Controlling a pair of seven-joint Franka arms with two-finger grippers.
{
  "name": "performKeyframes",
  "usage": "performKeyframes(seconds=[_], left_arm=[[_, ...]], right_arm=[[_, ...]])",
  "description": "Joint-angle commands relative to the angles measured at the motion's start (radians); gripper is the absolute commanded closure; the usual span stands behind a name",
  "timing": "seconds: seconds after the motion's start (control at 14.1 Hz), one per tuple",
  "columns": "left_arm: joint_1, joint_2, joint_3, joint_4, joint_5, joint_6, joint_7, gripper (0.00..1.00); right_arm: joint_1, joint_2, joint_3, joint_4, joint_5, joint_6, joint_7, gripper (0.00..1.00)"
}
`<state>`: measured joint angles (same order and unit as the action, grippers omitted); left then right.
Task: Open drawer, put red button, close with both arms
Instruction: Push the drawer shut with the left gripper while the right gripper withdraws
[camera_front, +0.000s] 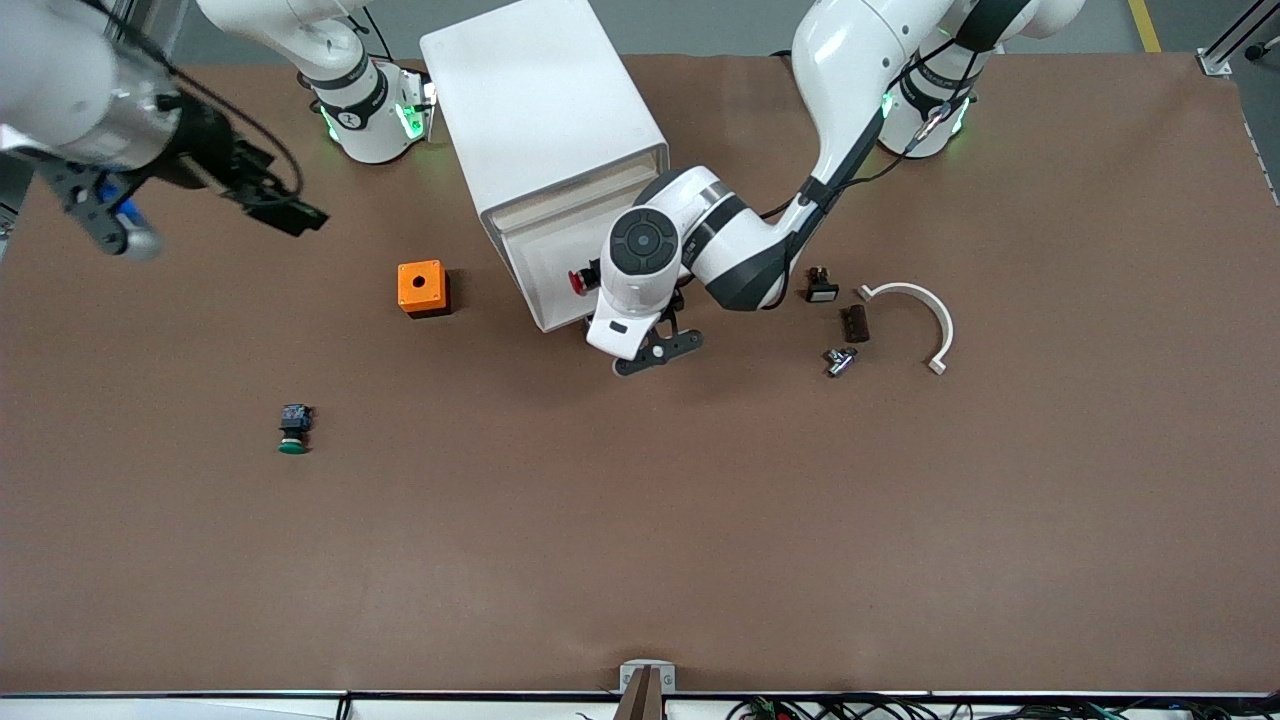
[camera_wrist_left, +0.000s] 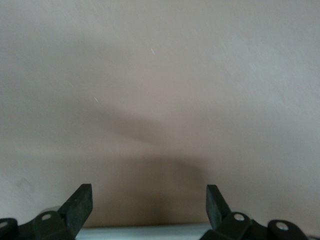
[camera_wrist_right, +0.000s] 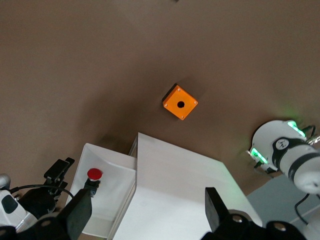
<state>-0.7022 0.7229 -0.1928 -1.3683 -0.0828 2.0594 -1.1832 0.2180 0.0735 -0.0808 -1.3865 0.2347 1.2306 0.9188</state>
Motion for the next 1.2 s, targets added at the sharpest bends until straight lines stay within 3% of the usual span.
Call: performKeyframes(seconds=[0.0,0.35,0.5,0.85,1.13], left_arm=[[-0.051,-0.013,0.006,-0.003,-0.064,0.028,-0.013,0.0],[-0.15,-0.014,0.006,-0.003,-0.069,0.037,-0.093,0.0],[-0.18,-0.007,0.004,-0.003,-0.072,0.044,-0.093,0.0],[-0.184,-0.005,0.004,-0.005,-0.236,0.044,-0.064,0.0],[-0.174,-0.008,0.006,-0.003,-0.233,0.044,-0.046,0.0]], right_arm=[[-0.116,-0.026,0.018,-0.034,-0.037,0.009,-0.246,0.0],[-0.172,-0.024,0.018,-0.026,-0.198,0.07,-0.518,0.0],[-0.187,-0.023,0.018,-0.025,-0.206,0.095,-0.56,0.0],[-0.197,-0.018,0.018,-0.025,-0.251,0.167,-0.629,0.0],[-0.238,-0.014,0.018,-0.032,-0.253,0.199,-0.753,0.0]])
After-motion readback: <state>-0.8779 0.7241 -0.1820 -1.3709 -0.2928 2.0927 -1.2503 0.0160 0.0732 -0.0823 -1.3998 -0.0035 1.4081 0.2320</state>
